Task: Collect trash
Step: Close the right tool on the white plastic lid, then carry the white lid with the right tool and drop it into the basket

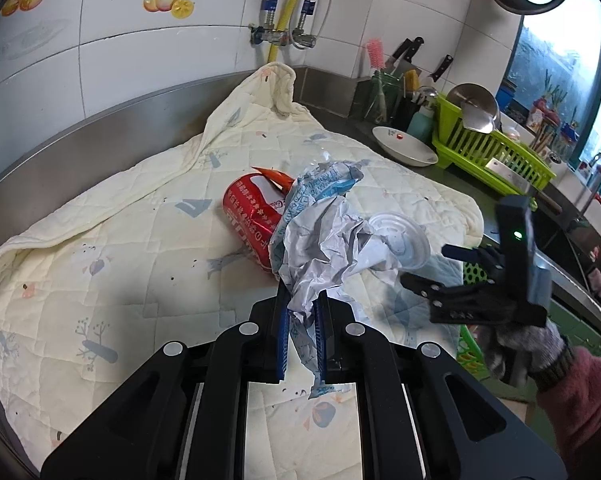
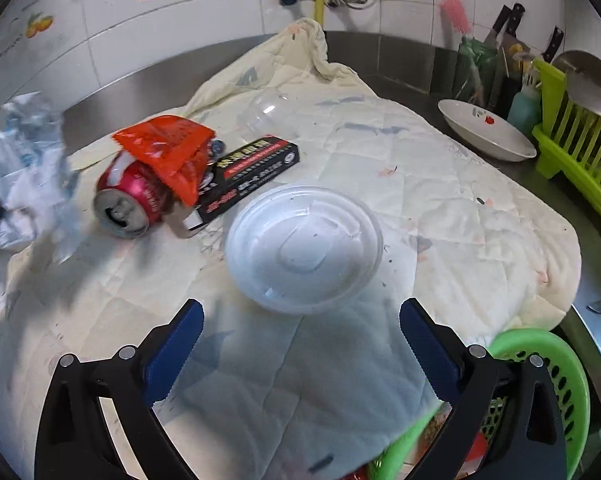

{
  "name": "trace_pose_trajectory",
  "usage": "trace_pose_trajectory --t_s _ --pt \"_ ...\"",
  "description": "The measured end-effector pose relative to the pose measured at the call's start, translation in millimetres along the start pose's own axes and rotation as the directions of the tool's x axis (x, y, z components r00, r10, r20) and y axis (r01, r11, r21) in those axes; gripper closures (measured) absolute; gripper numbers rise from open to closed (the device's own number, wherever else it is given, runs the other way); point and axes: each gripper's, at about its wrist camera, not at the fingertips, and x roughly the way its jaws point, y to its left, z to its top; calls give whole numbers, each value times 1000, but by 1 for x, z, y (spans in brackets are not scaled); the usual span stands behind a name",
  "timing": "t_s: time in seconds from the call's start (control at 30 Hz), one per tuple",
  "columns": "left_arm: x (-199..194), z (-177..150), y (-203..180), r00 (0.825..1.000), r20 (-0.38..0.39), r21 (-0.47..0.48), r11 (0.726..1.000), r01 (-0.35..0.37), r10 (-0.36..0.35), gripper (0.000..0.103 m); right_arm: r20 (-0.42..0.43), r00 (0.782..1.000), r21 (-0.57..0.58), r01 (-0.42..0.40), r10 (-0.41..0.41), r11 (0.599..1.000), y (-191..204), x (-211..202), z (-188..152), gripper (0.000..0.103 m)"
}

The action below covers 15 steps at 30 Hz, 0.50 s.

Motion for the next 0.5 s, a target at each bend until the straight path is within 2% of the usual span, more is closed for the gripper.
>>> trace_pose_trajectory --t_s 0.5 --pt "4 0 6 1000 -9 -9 1000 -3 3 93 -51 999 -10 6 -7 1000 -4 39 20 8"
